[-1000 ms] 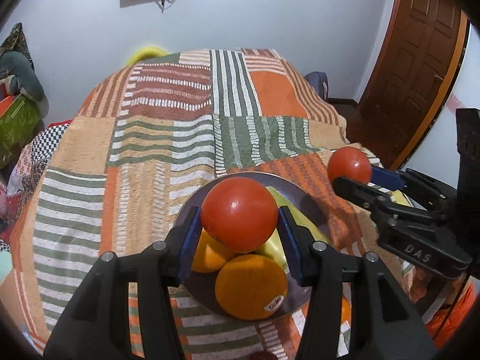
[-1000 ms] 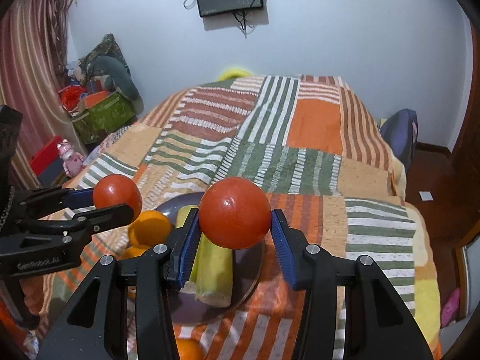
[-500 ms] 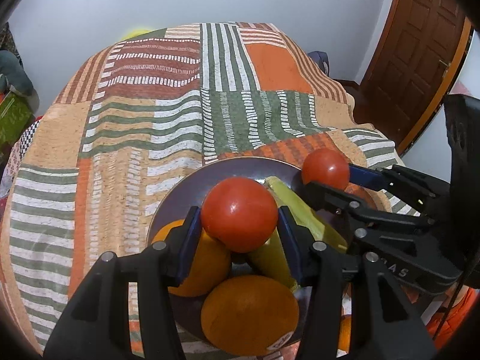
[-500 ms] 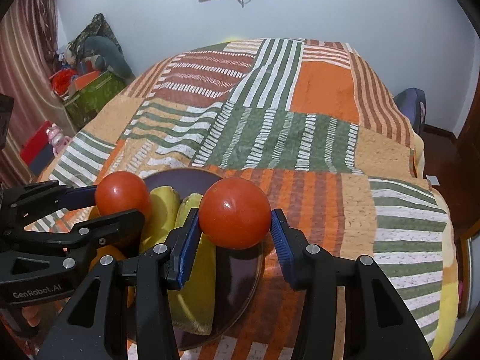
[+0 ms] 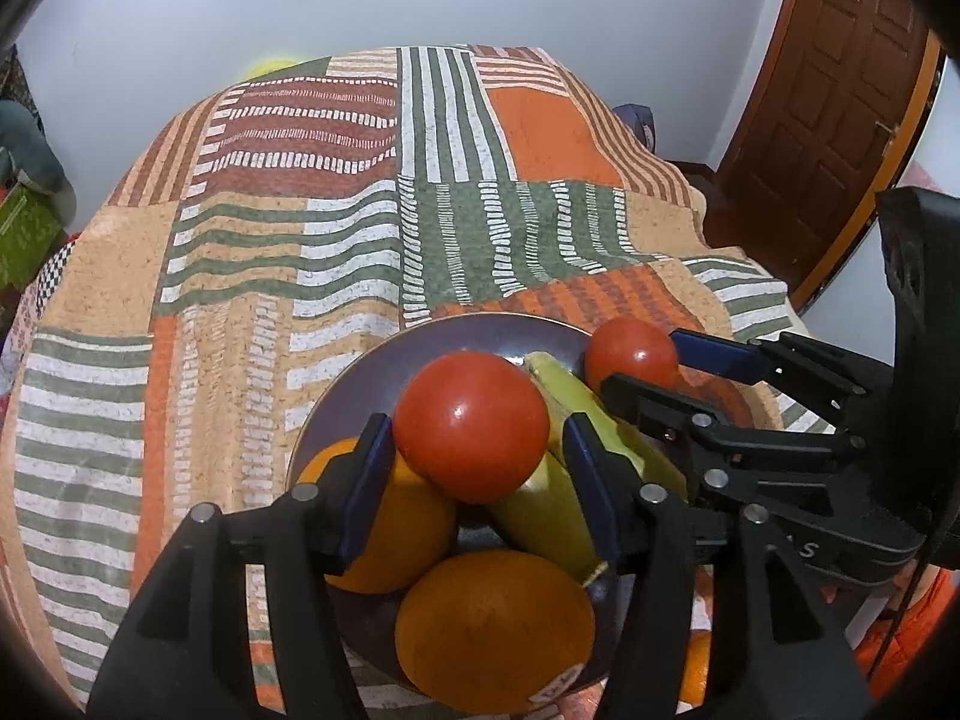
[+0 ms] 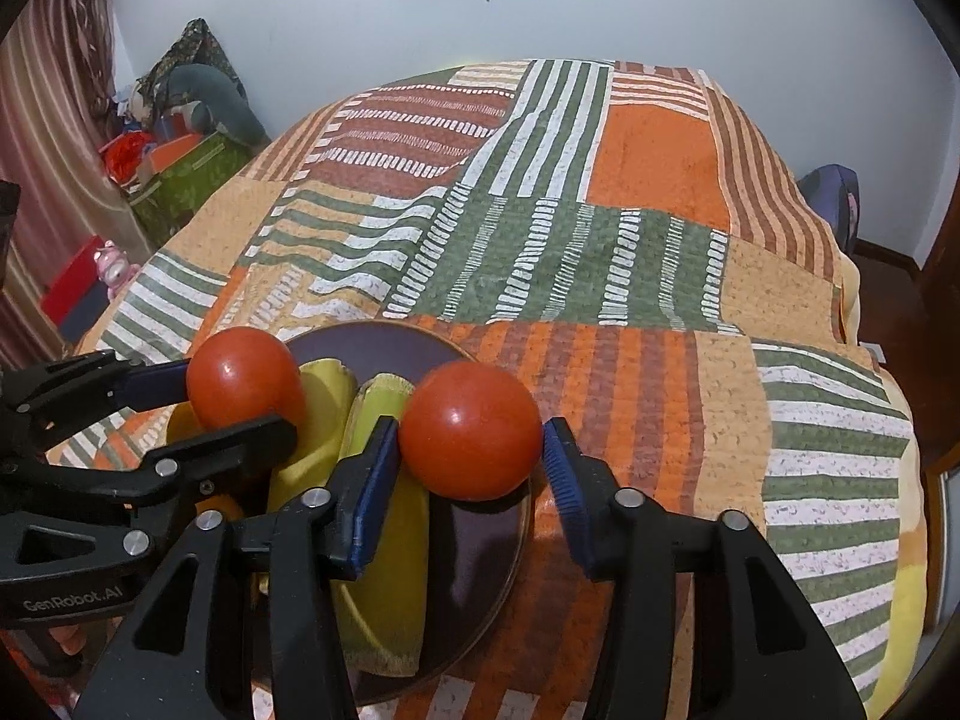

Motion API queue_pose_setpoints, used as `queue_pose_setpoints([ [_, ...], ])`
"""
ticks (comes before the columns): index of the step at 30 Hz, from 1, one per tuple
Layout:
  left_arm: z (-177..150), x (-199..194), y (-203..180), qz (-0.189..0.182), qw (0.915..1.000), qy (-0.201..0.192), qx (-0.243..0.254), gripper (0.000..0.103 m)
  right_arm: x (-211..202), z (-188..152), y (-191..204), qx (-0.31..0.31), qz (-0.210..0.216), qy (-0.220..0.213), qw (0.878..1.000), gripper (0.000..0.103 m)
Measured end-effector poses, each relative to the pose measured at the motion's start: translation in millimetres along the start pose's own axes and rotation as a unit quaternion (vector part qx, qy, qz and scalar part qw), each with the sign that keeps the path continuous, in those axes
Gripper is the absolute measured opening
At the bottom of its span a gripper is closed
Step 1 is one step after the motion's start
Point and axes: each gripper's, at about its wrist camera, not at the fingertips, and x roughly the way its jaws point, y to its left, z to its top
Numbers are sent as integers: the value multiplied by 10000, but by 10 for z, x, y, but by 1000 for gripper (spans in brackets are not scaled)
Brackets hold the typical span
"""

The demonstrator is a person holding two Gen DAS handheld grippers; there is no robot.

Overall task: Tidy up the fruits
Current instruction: 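Lower the tomato onto the plate and open the left gripper while the right gripper releases its tomato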

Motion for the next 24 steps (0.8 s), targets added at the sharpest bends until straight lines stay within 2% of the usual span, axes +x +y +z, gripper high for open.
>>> queue_pose_setpoints([
  [5,-7,-182,-27,15,9999,-121,17,61,-176,-3,47,-82,-44,-176,9998,54],
  [14,-129,-808,-118,89,9983,-569,80,61,-716,-67,245,-317,-146,-536,9980,54],
  [21,-422,-1216,-192,-13,9979,-640,45,62,-1153,-274,401,-369,-213,-745,9963,57],
  [24,-611,-1325,-206,65,9982,-593,50,70,-1277,-399,446,-336,-203,-780,9962,58],
])
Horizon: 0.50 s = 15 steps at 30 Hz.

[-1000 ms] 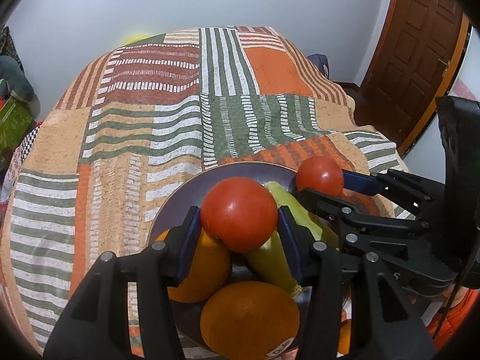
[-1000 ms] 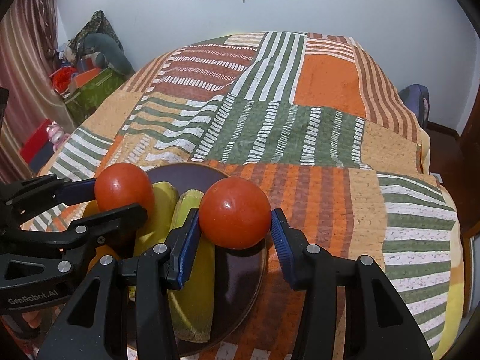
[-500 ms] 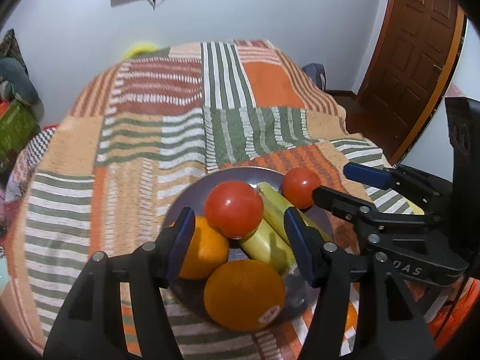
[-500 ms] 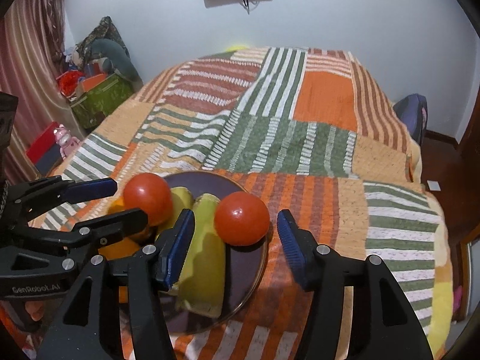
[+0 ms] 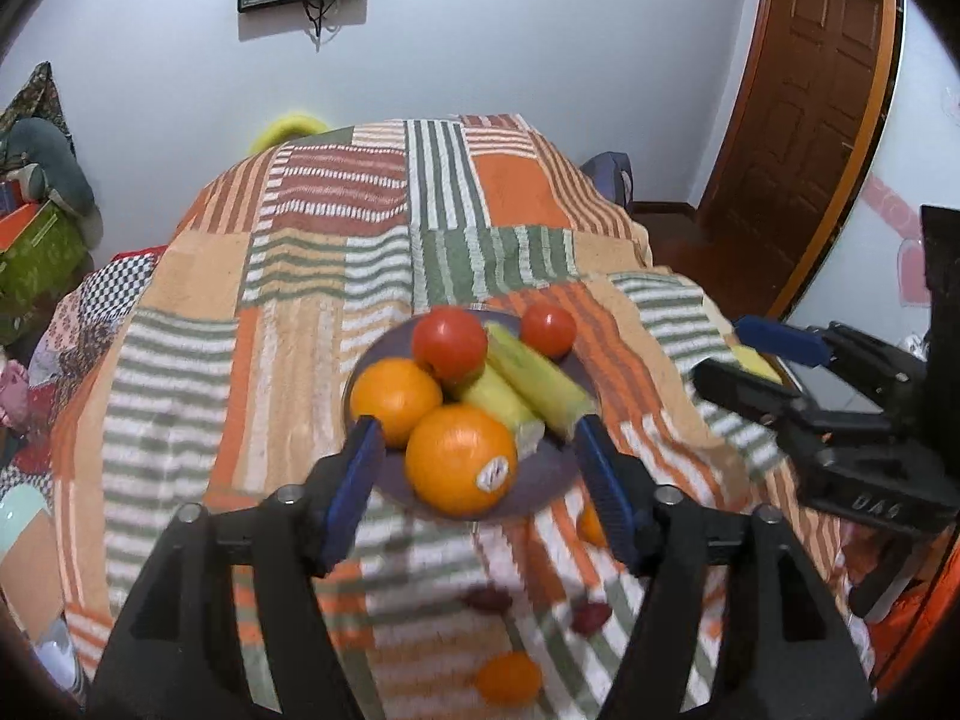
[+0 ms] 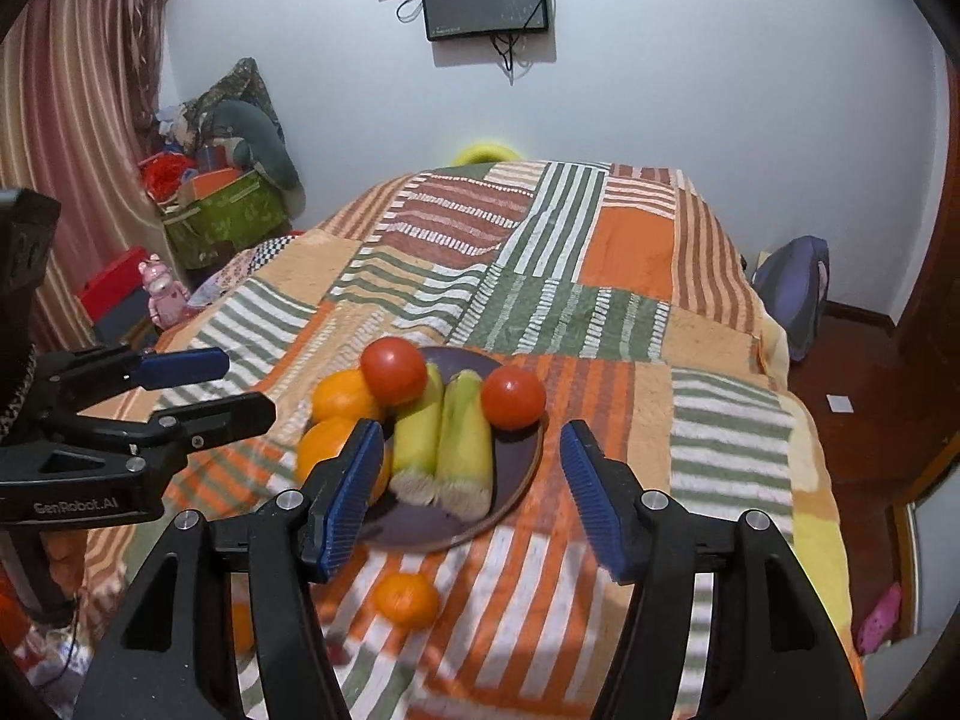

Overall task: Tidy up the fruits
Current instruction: 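Lower the tomato onto the plate and open the left gripper while the right gripper releases its tomato, then grasp a small mandarin with the left gripper while the right gripper grasps another mandarin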

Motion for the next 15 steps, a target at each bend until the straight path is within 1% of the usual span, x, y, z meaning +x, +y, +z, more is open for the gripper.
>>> queue_pose_setpoints([
  [2,-116,-71,13,16,10000,-4,-57,71,-73,-84,26,39,19,8,10000,58],
  [4,-236,-135,47,29,9998,1,-172,78,-119,-173,58,78,39,47,10000,59],
  [8,-444,-227,106,184,9993,-29,-330,83,-147,-329,100,144,63,163,9997,59],
  [12,-633,-212,122,288,9990,154,-308,83,-120,-482,126,221,104,321,9992,59],
  [14,-722,-170,111,273,9988,297,-293,83,-90,-566,138,243,98,404,9988,59],
  [15,-780,-129,98,242,9984,431,-268,83,-86,-601,140,239,84,439,9987,59],
])
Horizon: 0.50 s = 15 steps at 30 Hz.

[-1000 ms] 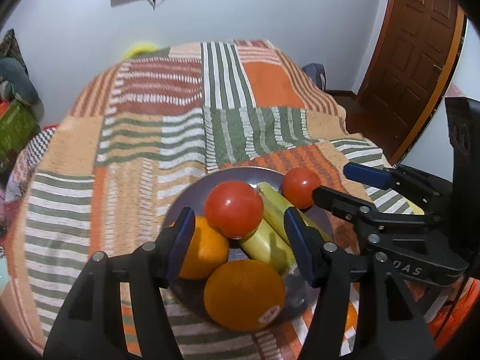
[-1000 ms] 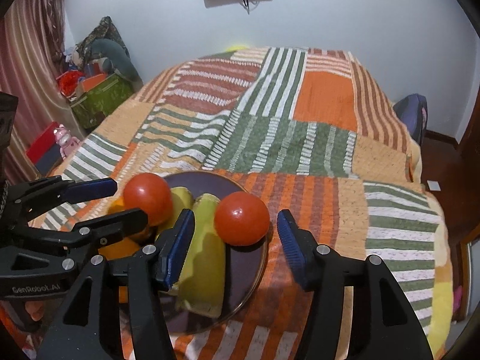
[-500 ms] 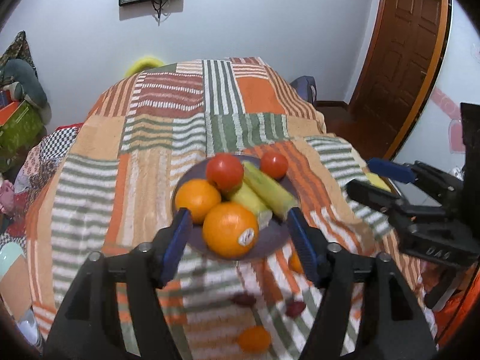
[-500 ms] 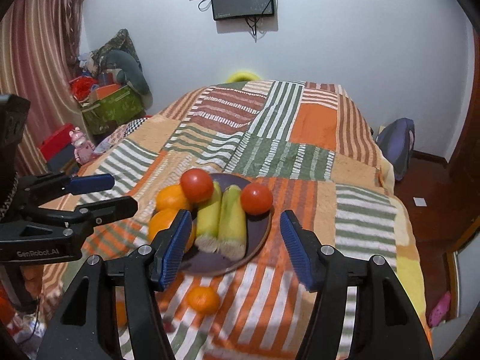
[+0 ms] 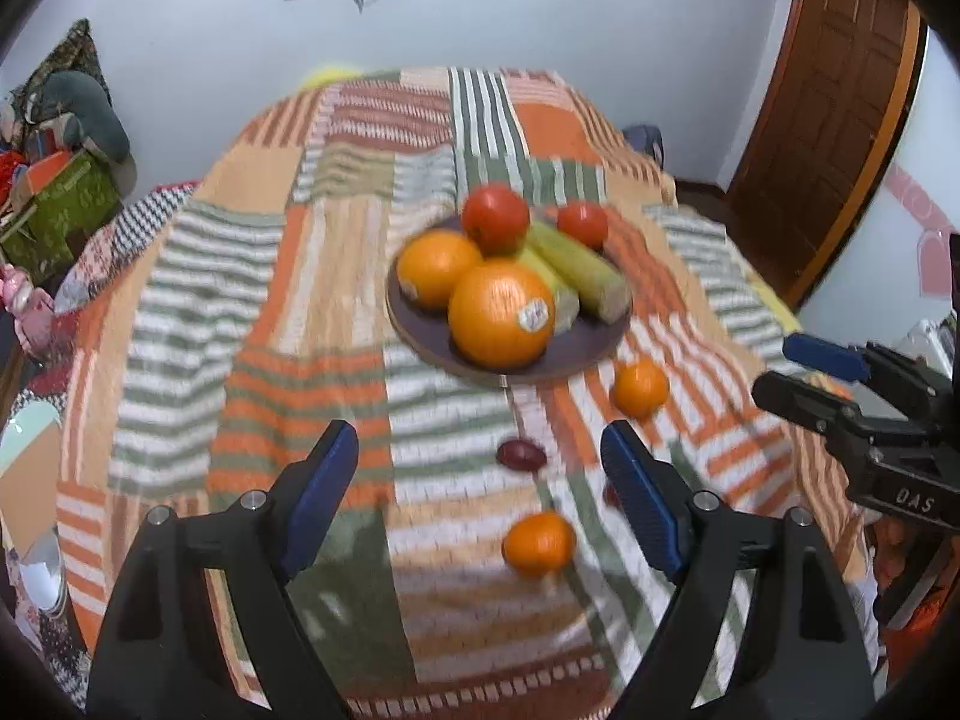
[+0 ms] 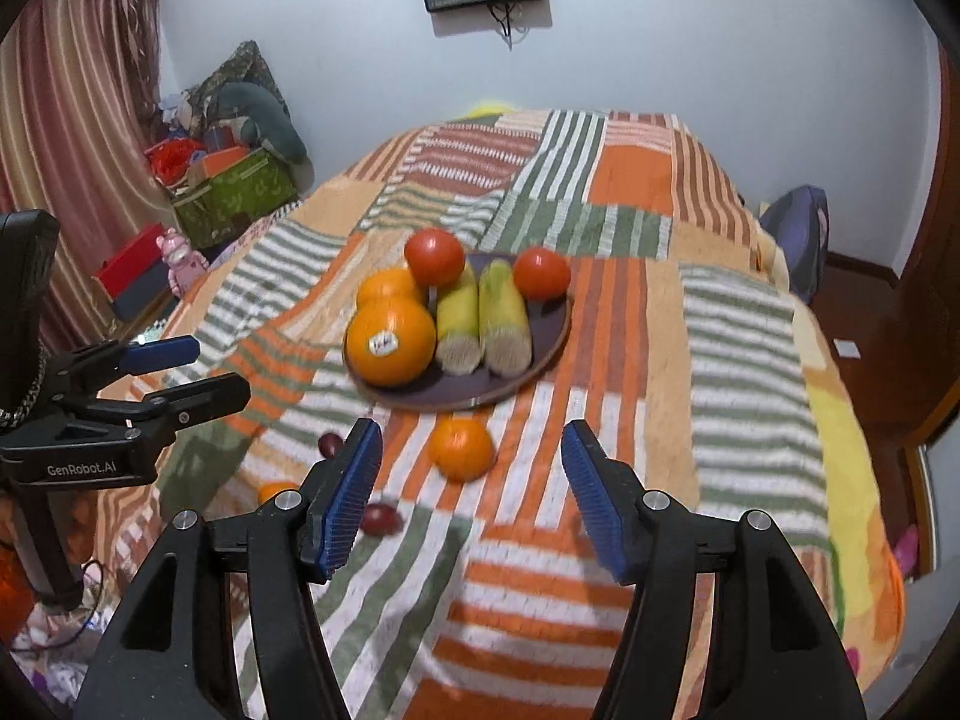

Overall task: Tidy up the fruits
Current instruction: 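Grasp a small mandarin with the left gripper while the right gripper grasps another mandarin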

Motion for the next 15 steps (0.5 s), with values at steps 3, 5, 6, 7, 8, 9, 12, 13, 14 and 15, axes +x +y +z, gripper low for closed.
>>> queue_pose_setpoints([
  [3,-113,97,-36,-90,9997,221,53,83,74,-97,-4,18,-7,132,9999,59],
  [5,-176,150,-63,-128,9995,296,52,83,121,-148,-14,74,31,220,9997,59],
  [6,-216,200,-75,-184,9991,375,45,83,144,-158,-18,96,42,254,9996,59],
  [7,-235,225,-83,-216,9989,422,35,83,173,-176,-24,124,56,297,9995,59],
  [8,-259,264,-89,-253,9985,494,13,83,195,-187,-27,141,70,333,9993,59],
  [9,-285,305,-95,-283,9980,563,-9,82,208,-193,-24,146,77,353,9992,59],
  [12,-336,386,-123,-340,9971,679,29,72,279,-195,-10,122,82,420,9990,59],
  [13,-347,410,-129,-369,9968,702,41,69,309,-192,-1,117,100,440,9989,59],
  [14,-352,426,-133,-392,9967,716,37,67,336,-187,-1,114,124,460,9988,59],
  [15,-360,448,-135,-434,9963,747,30,62,365,-179,10,110,143,479,9987,59],
])
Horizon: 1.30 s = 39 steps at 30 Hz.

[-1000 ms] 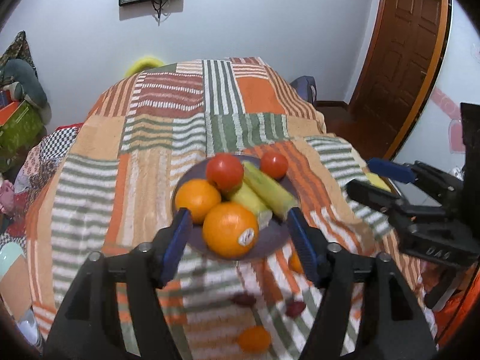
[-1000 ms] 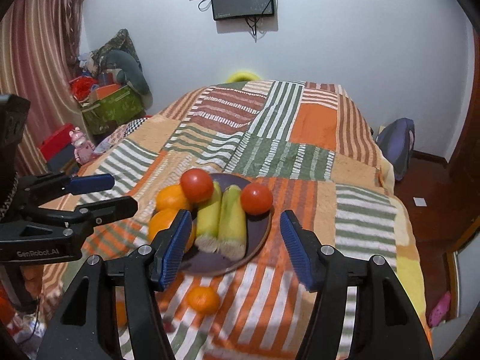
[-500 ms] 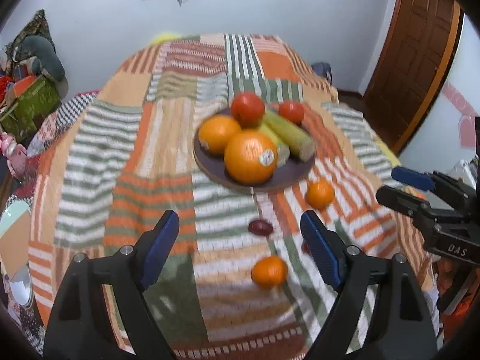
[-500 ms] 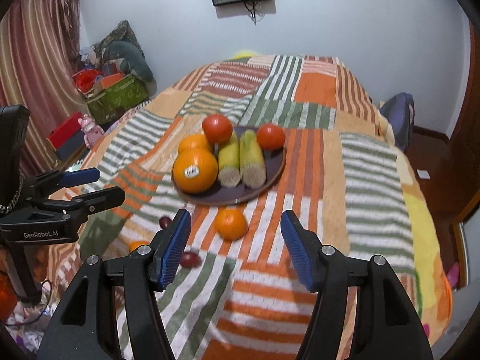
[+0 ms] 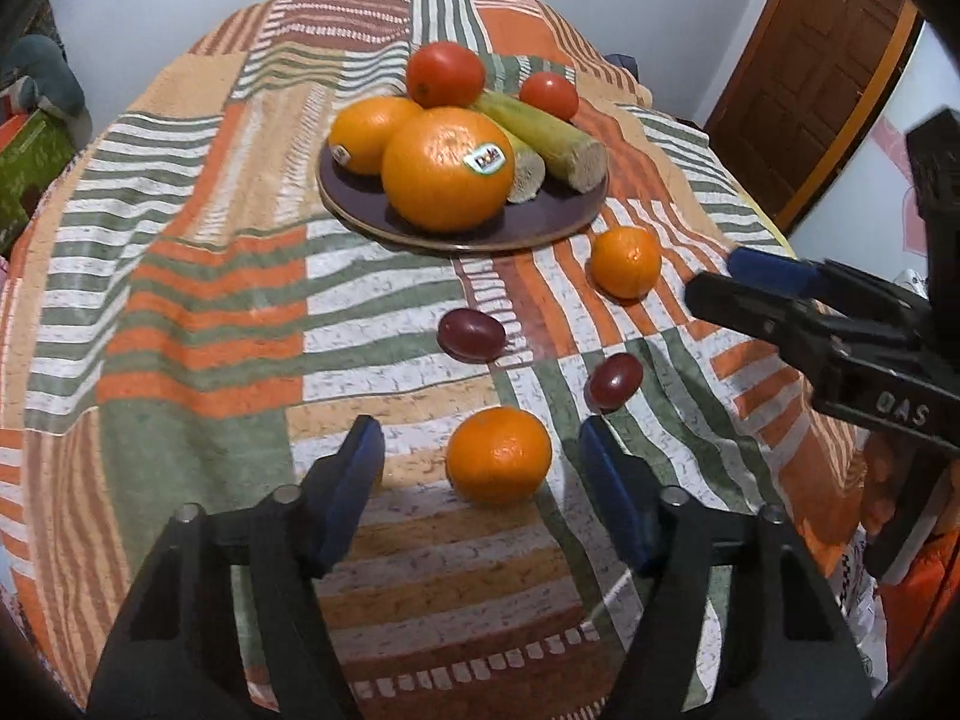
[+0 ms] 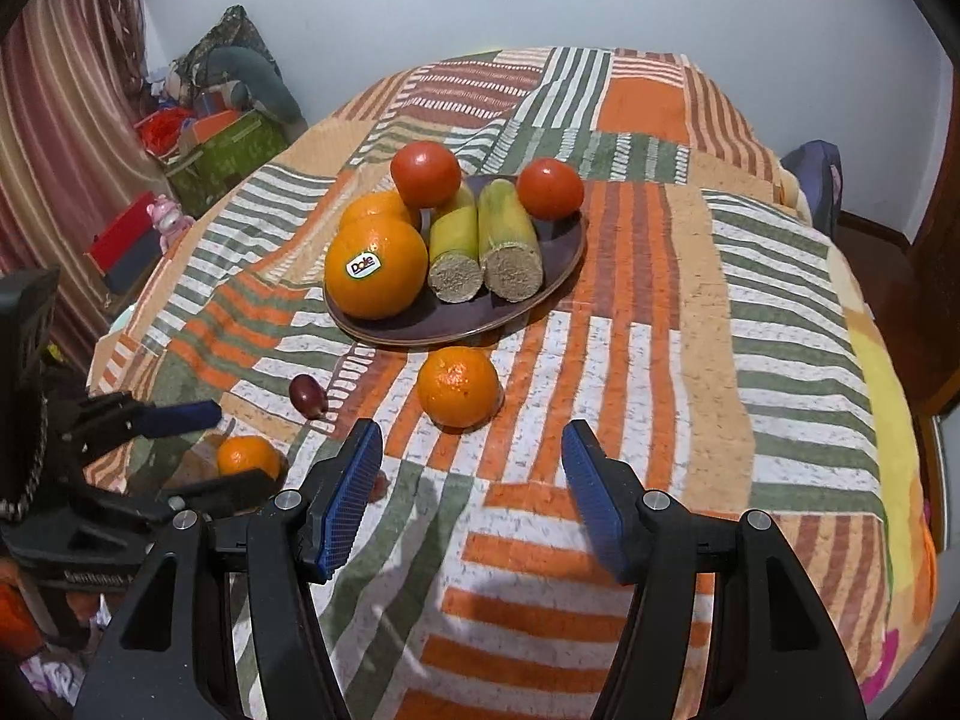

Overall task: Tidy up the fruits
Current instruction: 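Grasp a small mandarin with the left gripper while the right gripper grasps another mandarin, then set the mandarin on the plate with the left gripper while the right gripper sets its mandarin beside the tomato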

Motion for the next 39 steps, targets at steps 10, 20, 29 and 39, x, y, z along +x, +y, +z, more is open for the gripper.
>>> queue_pose_setpoints([
  [10,-2,32,-43,-36,9997,-38,222,35,370,111,20,-2,158,337,9993,59],
  [20,126,-123,-3,80,9992,-283,256,35,363,147,-11,-2,229,359,9991,36],
  [29,470,-335,14,276,9965,-701,355,35,117,290,-56,-59,164,-29,9998,35],
  [39,999,-316,-4,319,9936,-1032,331,35,31,546,-199,6,78,-371,9993,35],
])
